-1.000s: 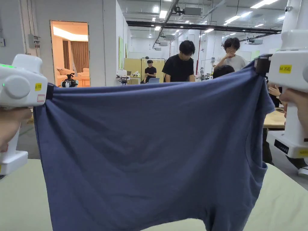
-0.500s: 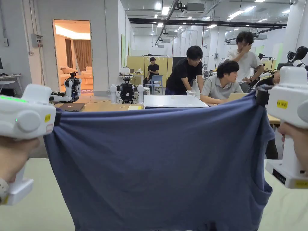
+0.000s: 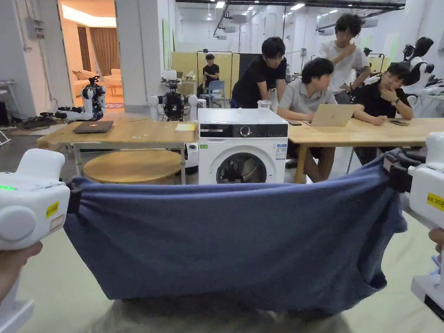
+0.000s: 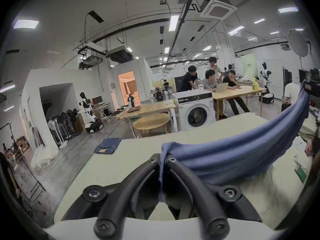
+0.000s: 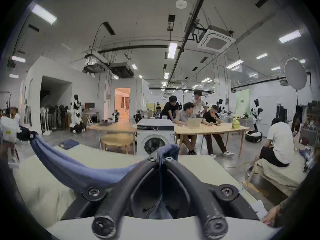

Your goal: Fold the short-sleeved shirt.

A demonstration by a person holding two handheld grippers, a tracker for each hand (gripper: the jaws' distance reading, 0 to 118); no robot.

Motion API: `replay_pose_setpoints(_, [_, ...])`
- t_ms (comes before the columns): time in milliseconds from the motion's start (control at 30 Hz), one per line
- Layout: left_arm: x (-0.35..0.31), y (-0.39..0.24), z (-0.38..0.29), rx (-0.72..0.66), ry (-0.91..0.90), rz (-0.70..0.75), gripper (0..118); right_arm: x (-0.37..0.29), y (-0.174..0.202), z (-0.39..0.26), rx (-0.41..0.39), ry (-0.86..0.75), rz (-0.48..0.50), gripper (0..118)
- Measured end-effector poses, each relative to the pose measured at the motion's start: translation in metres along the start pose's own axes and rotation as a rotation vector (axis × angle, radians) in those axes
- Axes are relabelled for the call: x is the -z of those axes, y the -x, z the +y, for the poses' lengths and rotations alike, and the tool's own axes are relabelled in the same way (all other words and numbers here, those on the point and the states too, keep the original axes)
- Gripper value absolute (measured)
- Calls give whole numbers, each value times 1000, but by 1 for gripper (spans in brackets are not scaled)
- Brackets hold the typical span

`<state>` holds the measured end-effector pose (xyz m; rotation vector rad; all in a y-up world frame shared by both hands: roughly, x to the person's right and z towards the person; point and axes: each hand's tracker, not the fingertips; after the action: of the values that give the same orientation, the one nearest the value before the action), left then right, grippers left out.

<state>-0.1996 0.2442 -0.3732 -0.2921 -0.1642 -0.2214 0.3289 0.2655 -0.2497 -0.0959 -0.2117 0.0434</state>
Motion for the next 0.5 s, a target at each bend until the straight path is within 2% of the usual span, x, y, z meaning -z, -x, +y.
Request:
replay_pose_setpoints(167, [-60,-19,-110,-16,98,-33,0,-74,6,-96,-39,176,25,0])
replay_pose_setpoints(367, [-97,-36,-251,-153,415,-108,0,-113,14,-252,-63,588,15,0])
replay_pose_setpoints(400, [-96,-35,-272,-205,479,-122,0,-112,16,-275,-69,677,-11,0])
replay_pose_setpoints(433, [-94,-35,-284,-234,525,-134,0,-111,16,-291,-59,738,-28,0])
replay_pose_setpoints(500, [-92,-37,-303,-223,577,-112,0,-110,14,-314,56,836,-25,0])
